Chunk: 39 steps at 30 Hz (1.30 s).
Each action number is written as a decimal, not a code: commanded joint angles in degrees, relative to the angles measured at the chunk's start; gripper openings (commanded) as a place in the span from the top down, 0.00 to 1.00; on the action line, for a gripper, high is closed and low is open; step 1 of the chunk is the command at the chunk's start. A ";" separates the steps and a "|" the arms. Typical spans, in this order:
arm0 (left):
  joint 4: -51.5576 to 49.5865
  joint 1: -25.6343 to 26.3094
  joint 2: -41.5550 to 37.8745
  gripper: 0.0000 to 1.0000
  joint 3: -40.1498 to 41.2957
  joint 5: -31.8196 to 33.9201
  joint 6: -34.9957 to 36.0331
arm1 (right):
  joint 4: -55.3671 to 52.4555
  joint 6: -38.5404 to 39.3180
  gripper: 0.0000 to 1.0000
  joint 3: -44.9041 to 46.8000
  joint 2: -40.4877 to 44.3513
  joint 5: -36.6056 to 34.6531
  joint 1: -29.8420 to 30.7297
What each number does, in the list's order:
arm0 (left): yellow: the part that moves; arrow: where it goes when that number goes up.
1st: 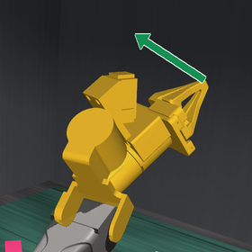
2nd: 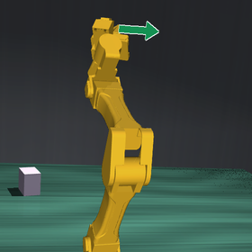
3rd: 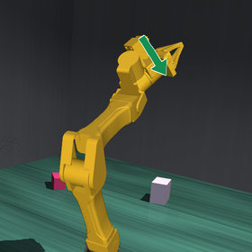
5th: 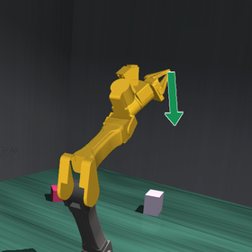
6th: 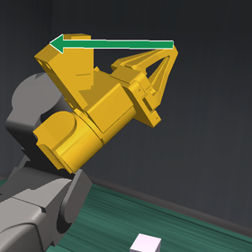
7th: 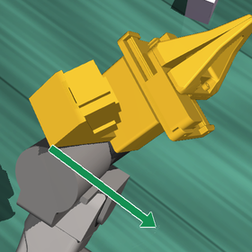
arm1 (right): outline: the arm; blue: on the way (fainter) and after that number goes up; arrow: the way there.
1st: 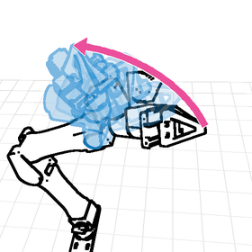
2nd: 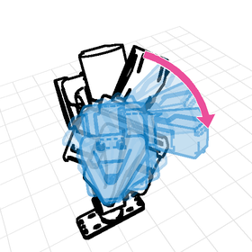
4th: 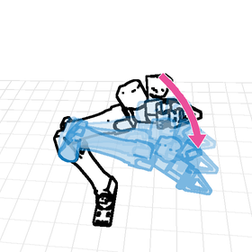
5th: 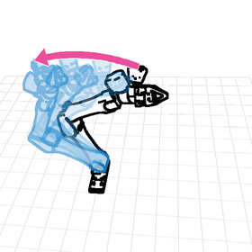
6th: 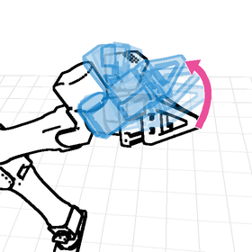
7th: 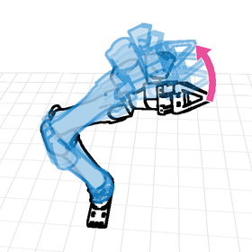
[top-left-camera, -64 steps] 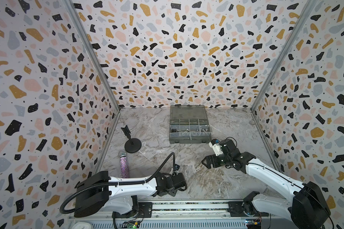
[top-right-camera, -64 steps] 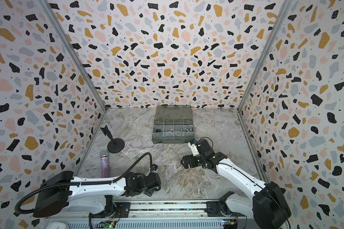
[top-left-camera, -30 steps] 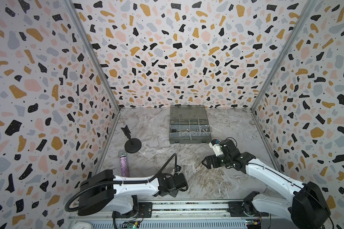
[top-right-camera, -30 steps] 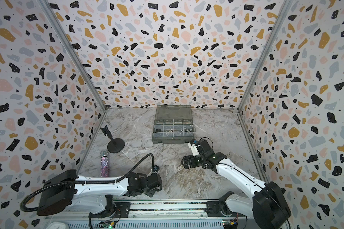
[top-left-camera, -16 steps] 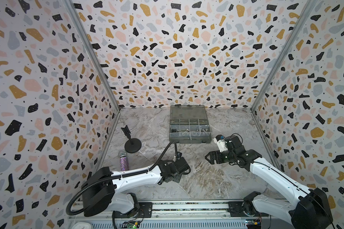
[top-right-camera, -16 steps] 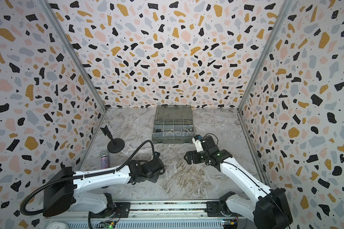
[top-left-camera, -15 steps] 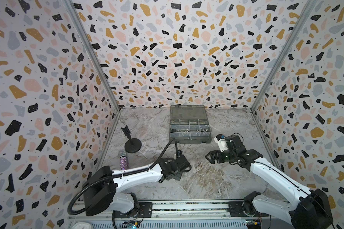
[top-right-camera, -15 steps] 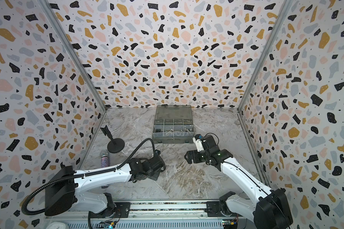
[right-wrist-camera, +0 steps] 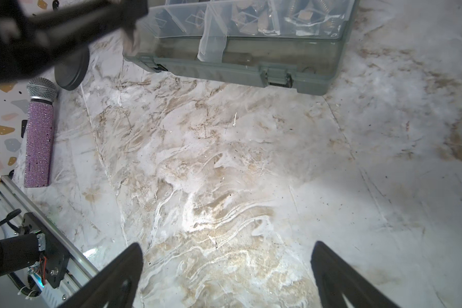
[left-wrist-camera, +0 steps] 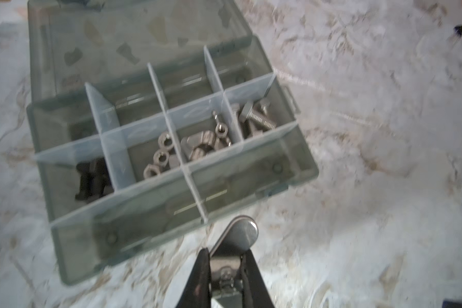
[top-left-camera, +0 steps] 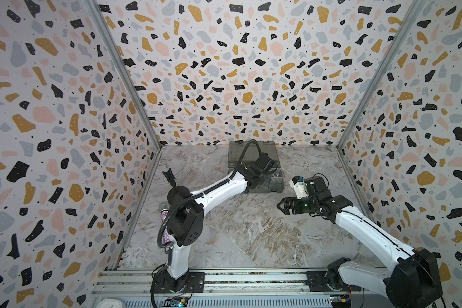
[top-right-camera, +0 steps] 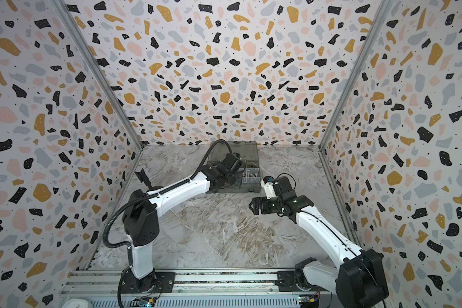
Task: Sort the screws and nuts into containers
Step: Place the nut into the container.
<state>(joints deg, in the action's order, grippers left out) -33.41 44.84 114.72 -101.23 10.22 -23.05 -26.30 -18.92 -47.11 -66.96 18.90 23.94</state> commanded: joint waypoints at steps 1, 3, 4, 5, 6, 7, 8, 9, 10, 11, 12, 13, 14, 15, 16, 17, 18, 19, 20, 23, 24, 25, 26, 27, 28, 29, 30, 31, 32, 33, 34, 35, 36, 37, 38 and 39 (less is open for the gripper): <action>-2.32 -2.48 5.93 0.87 -7.66 -4.62 2.69 | -0.07 -0.06 0.01 -0.84 -0.27 1.54 -0.57; -3.03 -3.43 9.61 0.87 -12.04 -6.19 3.09 | -0.07 -0.39 0.01 -0.70 -0.37 1.26 -0.86; -3.46 -3.84 11.37 0.87 -14.25 -6.73 3.26 | -0.14 -0.56 0.01 -0.63 -0.37 1.10 -1.08; -3.64 -4.26 12.94 0.87 -16.14 -7.32 3.36 | -0.28 -0.59 0.01 -0.70 -0.37 1.11 -1.51; -3.73 -4.61 14.22 0.86 -17.50 -7.92 3.36 | -0.37 -0.70 0.01 -0.78 -0.34 1.14 -1.82; -3.70 -5.05 15.57 0.86 -19.03 -8.69 3.32 | -0.56 -0.72 0.01 -0.86 -0.36 1.21 -2.11; -3.81 -5.41 16.94 0.86 -20.63 -9.55 3.27 | -0.67 -0.63 0.01 -0.96 -0.37 1.10 -2.31; -4.11 -5.75 18.13 0.85 -22.13 -10.23 3.27 | -0.80 -0.61 0.01 -0.90 -0.44 0.90 -2.41; -4.37 -6.03 19.32 0.85 -23.77 -10.72 3.35 | -0.94 -0.65 0.01 -0.83 -0.52 0.67 -2.65; -4.54 -6.29 20.38 0.85 -25.08 -11.21 3.36 | -1.00 -0.62 0.01 -0.79 -0.77 0.57 -2.89; -4.56 -6.47 21.02 0.85 -25.91 -11.63 3.36 | -0.97 -0.61 0.01 -0.71 -1.02 0.53 -3.08; -4.32 -6.68 21.66 0.84 -26.40 -12.07 3.28 | -0.93 -0.64 0.01 -0.70 -1.32 0.61 -3.41; -3.88 -6.91 22.09 0.84 -26.47 -12.61 3.15 | -1.01 -0.64 0.01 -0.74 -1.70 0.60 -3.62; -3.46 -7.05 22.27 0.83 -26.27 -13.11 3.10 | -1.13 -0.52 0.01 -0.91 -2.03 0.54 -3.72; -3.10 -7.20 22.50 0.83 -26.13 -13.46 3.01 | -1.29 -0.56 0.01 -1.09 -2.37 0.39 -3.95; -2.90 -7.36 22.69 0.83 -26.04 -13.70 3.01 | -1.33 -0.51 0.01 -1.22 -2.60 0.28 -4.07; -2.76 -7.47 22.76 0.83 -25.88 -13.94 3.01 | -1.29 -0.51 0.01 -1.37 -2.72 0.30 -4.17; -2.47 -7.62 22.83 0.83 -25.51 -14.36 3.01 | -1.21 -0.57 0.01 -1.56 -3.03 0.33 -4.25; -2.20 -7.66 22.91 0.83 -25.13 -14.76 2.99 | -1.12 -0.59 0.01 -1.81 -3.26 0.15 -4.34; -1.85 -7.75 22.74 0.83 -23.94 -15.31 3.05 | 0.05 -1.05 0.01 -2.44 -4.24 0.05 -4.74; -1.49 -7.75 22.63 0.83 -23.38 -15.40 3.01 | 0.56 -1.10 0.01 -2.82 -4.55 0.16 -4.85; -1.12 -7.79 22.32 0.83 -22.63 -15.48 2.96 | 1.09 -1.12 0.01 -3.31 -5.11 0.31 -4.96; -0.64 -7.75 22.07 0.83 -21.75 -15.66 2.92 | 1.52 -1.25 0.01 -4.02 -5.68 0.40 -5.05; -0.36 -7.86 21.89 0.83 -21.20 -15.78 2.88 | 1.96 -1.33 0.01 -4.65 -6.25 0.38 -5.13; -0.10 -7.85 21.79 0.83 -20.57 -15.91 2.79 | 2.42 -1.39 0.01 -5.49 -6.87 0.35 -5.25; -0.01 -7.84 21.79 0.83 -20.20 -16.15 2.84 | 2.82 -1.60 0.01 -6.18 -7.48 0.18 -5.30; 0.01 -7.92 21.83 0.83 -20.02 -16.19 2.78 | 3.09 -1.63 0.01 -6.72 -7.96 -0.02 -5.39; 0.01 -7.93 21.94 0.83 -19.82 -16.27 2.82 | 3.32 -1.56 0.01 -7.47 -8.62 -0.20 -5.48; 0.10 -8.01 21.91 0.83 -19.59 -16.45 2.82 | 3.43 -1.57 0.01 -8.04 -9.24 -0.26 -5.57; 0.14 -8.09 21.92 0.83 -19.47 -16.63 2.92 | 3.44 -1.50 0.01 -8.62 -9.76 -0.34 -5.71; 0.19 -8.16 21.95 0.83 -19.41 -16.63 2.92 | 3.46 -1.41 0.01 -9.23 -10.31 -0.36 -5.82; 0.19 -8.27 21.89 0.83 -19.44 -16.63 3.00 | 3.58 -1.37 0.01 -9.71 -10.75 -0.39 -5.99; 0.19 -8.45 22.04 0.83 -19.53 -16.77 3.03 | 3.63 -1.23 0.01 -10.10 -10.98 -0.52 -6.08; 0.21 -8.58 22.16 0.82 -19.68 -16.89 2.95 | 3.63 -1.30 0.01 -10.50 -11.39 -0.42 -6.18; 0.11 -8.71 22.28 0.82 -19.99 -17.06 2.97 | 3.72 -1.21 0.01 -10.86 -11.67 -0.44 -6.28; -0.05 -8.80 22.44 0.82 -20.29 -17.14 3.01 | 3.79 -1.15 0.01 -11.18 -11.98 -0.46 -6.41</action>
<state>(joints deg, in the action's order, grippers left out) -33.82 36.82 137.38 -121.54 -6.04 -20.53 -22.55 -20.10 -56.14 -78.81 19.11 17.93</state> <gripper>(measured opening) 0.184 0.990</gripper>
